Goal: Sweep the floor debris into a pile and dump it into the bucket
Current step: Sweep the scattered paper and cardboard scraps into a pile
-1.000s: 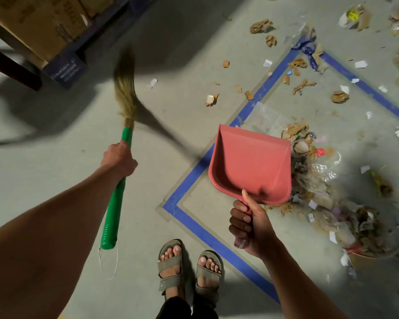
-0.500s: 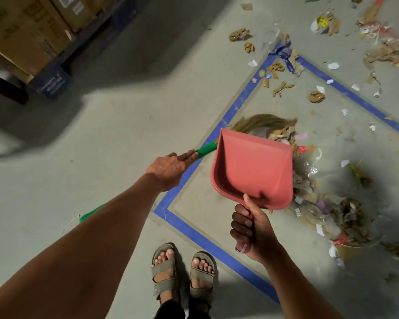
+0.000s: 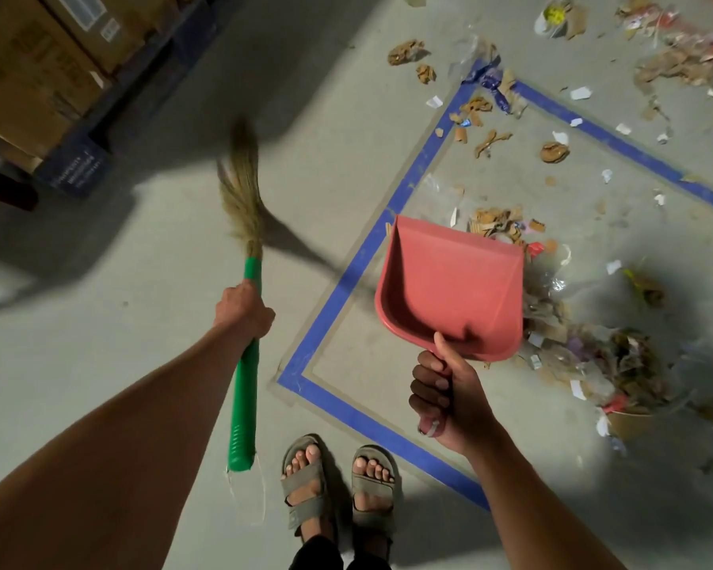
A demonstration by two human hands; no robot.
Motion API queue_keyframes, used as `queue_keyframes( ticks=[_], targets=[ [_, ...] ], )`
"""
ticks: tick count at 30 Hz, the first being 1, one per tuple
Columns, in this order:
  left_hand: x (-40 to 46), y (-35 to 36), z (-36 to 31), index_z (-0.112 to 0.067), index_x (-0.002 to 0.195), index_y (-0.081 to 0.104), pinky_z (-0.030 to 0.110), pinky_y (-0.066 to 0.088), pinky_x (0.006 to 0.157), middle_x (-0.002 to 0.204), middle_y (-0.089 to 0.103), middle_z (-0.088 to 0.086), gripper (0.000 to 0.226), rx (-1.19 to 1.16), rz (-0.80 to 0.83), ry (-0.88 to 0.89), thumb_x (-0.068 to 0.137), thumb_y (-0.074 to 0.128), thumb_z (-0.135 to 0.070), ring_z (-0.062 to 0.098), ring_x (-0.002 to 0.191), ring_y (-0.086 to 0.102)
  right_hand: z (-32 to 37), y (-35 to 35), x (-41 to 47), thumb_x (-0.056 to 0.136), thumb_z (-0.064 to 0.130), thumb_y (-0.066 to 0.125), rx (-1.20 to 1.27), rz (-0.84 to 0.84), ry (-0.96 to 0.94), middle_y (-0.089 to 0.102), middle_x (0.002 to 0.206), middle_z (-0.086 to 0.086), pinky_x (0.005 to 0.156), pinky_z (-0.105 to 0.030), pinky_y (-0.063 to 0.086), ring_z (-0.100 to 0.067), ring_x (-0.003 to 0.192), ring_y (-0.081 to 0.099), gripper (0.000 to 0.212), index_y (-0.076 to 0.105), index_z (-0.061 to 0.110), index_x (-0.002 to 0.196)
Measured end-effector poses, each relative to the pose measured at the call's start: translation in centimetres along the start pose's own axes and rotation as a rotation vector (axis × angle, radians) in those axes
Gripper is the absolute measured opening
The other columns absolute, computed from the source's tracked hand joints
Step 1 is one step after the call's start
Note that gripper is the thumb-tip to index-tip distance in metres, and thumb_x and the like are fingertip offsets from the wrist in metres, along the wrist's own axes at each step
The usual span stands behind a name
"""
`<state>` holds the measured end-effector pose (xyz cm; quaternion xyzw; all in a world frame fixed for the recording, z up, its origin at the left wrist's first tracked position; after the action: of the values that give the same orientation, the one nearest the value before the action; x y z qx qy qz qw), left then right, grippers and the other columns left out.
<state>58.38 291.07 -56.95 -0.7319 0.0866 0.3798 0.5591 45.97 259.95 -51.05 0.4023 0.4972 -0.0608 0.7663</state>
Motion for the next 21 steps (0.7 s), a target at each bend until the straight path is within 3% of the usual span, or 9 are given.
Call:
queue_keyframes(
  ticks=[8,11,14,17,21],
  targets=[
    [-4.8,6.8,-6.8,-0.016,0.162,0.019,0.045,0.052,0.1,0.153,0.043,0.012,0.078,0.451,0.213,0.594,0.092,0.051,-0.008,0.039,0.123,0.058,0.8,-1.9,-0.9,0.099,0.053,0.059,0.013,-0.094,-0.015,0.019,0.054,0.008,0.039,-0.022,0.006,-0.01,0.042,0.007,0.049,0.038,0.024,0.065],
    [-4.9,6.5,-9.0,-0.021,0.166,0.006,0.045,0.048,0.106,0.171,0.018,0.002,0.085,0.52,0.228,0.769,0.094,0.048,-0.003,0.036,0.133,0.051,1.7,-1.9,-1.6,0.099,0.058,0.058,-0.049,-0.142,-0.023,0.016,0.056,0.006,0.045,-0.022,0.002,-0.011,0.043,0.007,0.051,0.037,0.026,0.065],
    [-4.1,4.9,-9.2,-0.025,0.166,-0.003,0.044,0.048,0.105,0.174,-0.001,-0.006,0.091,0.523,0.179,0.81,0.093,0.047,-0.002,0.035,0.133,0.049,2.4,-1.0,-1.8,0.099,0.053,0.058,-0.007,-0.127,-0.059,0.019,0.054,0.007,0.038,-0.023,0.009,-0.01,0.043,0.006,0.049,0.037,0.023,0.065],
    [-2.6,2.3,-7.4,-0.026,0.166,-0.004,0.044,0.052,0.099,0.174,-0.003,-0.008,0.094,0.47,0.084,0.783,0.091,0.047,-0.003,0.037,0.121,0.057,3.0,0.3,-1.6,0.101,0.051,0.056,0.021,-0.106,-0.082,0.021,0.052,0.007,0.032,-0.022,0.017,-0.01,0.044,0.006,0.049,0.038,0.022,0.065],
    [-0.1,-1.1,-3.6,-0.027,0.166,0.0,0.046,0.048,0.107,0.174,0.0,-0.008,0.095,0.352,0.027,0.602,0.09,0.052,-0.008,0.043,0.129,0.054,3.0,2.0,-0.5,0.101,0.052,0.056,0.035,-0.068,-0.093,0.021,0.053,0.007,0.034,-0.023,0.015,-0.01,0.043,0.008,0.049,0.039,0.022,0.066]
  ],
)
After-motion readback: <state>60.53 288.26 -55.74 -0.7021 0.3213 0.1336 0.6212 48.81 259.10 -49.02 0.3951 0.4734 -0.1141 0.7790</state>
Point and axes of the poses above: each hand's wrist, its own x-axis towards the middle knuckle, its own y-axis out of the palm, z = x × y, the point moved 2 cm from there along x, towards the middle knuckle
